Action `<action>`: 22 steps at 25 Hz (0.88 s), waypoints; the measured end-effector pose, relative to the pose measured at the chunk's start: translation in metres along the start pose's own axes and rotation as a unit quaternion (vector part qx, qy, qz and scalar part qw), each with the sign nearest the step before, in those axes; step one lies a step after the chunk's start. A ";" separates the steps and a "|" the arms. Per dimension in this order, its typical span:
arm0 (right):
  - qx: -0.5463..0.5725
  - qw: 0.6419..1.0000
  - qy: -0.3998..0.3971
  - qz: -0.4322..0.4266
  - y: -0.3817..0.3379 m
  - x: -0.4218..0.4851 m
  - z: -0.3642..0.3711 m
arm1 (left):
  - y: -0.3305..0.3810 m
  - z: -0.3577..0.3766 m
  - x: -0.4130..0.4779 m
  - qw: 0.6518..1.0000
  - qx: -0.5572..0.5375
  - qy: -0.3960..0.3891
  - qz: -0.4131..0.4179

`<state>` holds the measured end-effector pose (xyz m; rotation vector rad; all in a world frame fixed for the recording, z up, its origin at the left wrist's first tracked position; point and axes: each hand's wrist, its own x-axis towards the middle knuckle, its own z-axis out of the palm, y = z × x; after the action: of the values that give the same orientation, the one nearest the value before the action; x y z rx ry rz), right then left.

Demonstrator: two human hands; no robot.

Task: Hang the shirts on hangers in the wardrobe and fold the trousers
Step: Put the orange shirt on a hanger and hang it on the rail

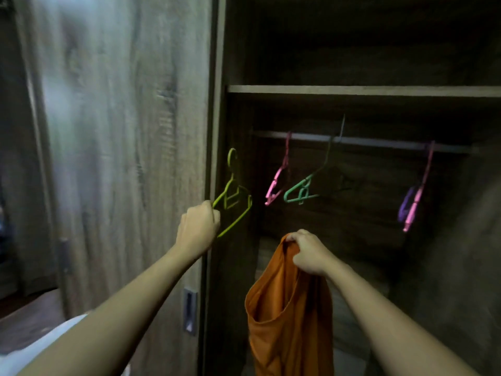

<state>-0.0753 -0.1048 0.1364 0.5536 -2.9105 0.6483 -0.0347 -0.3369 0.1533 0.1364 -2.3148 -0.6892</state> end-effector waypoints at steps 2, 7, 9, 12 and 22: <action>-0.010 1.000 -0.007 0.007 -0.007 0.000 0.012 | -0.018 -0.018 -0.024 0.999 0.034 -0.013 0.006; -0.009 0.999 -0.011 0.032 -0.020 -0.003 0.031 | -0.063 -0.067 -0.067 0.998 0.028 -0.054 0.017; -0.002 0.999 0.003 0.039 -0.023 -0.006 0.031 | -0.083 -0.091 -0.078 0.998 -0.006 -0.054 0.024; 0.006 0.998 0.022 0.053 -0.025 -0.011 0.027 | -0.112 -0.127 -0.091 0.995 -0.028 -0.019 0.094; -0.025 0.999 0.026 -0.007 -0.041 -0.027 0.000 | -0.134 -0.127 -0.109 0.980 -0.169 -0.006 0.103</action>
<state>-0.0350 -0.1310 0.1472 0.5420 -2.8627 0.5789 0.1180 -0.4759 0.0960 -0.2610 -2.1472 -0.9614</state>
